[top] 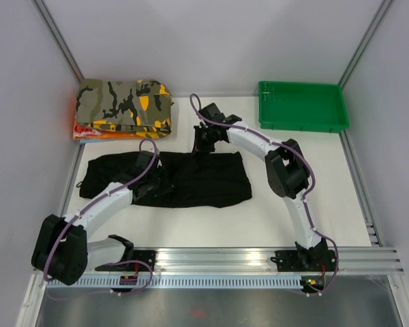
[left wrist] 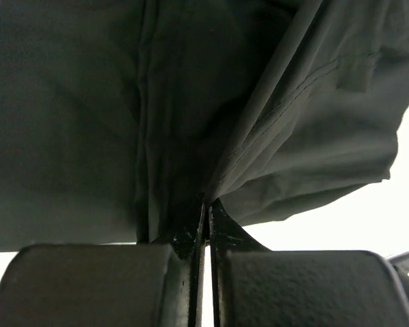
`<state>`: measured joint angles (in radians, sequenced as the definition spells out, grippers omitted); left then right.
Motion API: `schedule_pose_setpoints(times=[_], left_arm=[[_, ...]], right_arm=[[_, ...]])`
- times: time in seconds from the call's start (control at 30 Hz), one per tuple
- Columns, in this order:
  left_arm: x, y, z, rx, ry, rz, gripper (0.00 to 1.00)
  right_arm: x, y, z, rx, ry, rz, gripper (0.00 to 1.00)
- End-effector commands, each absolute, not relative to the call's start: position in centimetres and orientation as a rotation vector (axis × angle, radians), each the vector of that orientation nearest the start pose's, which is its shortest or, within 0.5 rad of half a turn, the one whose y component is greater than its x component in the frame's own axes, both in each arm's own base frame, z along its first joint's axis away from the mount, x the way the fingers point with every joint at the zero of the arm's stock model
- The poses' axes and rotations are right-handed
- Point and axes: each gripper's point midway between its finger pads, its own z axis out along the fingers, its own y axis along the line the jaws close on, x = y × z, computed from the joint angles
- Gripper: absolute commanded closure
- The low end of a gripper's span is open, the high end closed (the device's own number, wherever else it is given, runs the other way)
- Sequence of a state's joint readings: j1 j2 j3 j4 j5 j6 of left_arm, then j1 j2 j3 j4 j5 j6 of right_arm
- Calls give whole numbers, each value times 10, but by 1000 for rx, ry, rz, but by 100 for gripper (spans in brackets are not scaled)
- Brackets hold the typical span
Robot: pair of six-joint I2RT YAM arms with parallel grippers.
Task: Fold and stack the trousers
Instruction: Fold the trousers
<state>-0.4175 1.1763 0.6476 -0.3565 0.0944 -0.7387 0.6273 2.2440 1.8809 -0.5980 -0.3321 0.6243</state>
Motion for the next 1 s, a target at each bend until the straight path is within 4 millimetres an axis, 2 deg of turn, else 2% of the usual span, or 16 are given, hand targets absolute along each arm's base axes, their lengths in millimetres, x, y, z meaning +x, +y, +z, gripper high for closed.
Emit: schedule_pose_setpoints(times=[0.0,0.2,0.37,0.5,0.57,0.63,0.67,0.7,0.73,0.77,0.8,0.83,0.87,0.9,0.93,0.97], left_arm=[[250,-151,59,-343,2568,-523,98],[248,-132,44,-413,2576,-387,98],[258,-130,37,-395,2570,-357,96],[258,-137,28,-400,2610,-379,97],[257,-137,25,-405,2612,-384,96],[259,-136,28,-403,2598,-379,82],[259,-135,30,-399,2594,-369,71],[262,-132,33,-399,2582,-345,58],[267,-132,41,-391,2563,-340,39],[271,-130,46,-369,2552,-322,33],[271,-125,51,-367,2549,-284,24],[280,-126,65,-357,2516,-287,20],[284,-125,74,-339,2497,-277,18],[286,-123,84,-333,2477,-271,14],[294,-125,100,-324,2440,-290,13],[297,-126,108,-310,2425,-300,12]], right_arm=[[425,385,85,-106,2608,822,99],[433,399,91,-117,2556,881,87],[448,420,113,-101,2438,1022,83],[453,436,126,-75,2400,1139,53],[453,439,136,-103,2385,1149,47],[449,434,146,-158,2376,1110,41],[449,428,148,-174,2375,1080,40],[447,423,164,-192,2350,1055,40],[438,415,155,-205,2389,1023,40],[432,409,157,-235,2387,1002,39],[423,401,175,-241,2363,998,38],[408,390,149,-240,2417,973,38],[398,385,147,-239,2423,968,38],[389,377,160,-219,2397,963,38],[375,366,135,-197,2447,937,38],[368,363,134,-160,2455,940,38]])
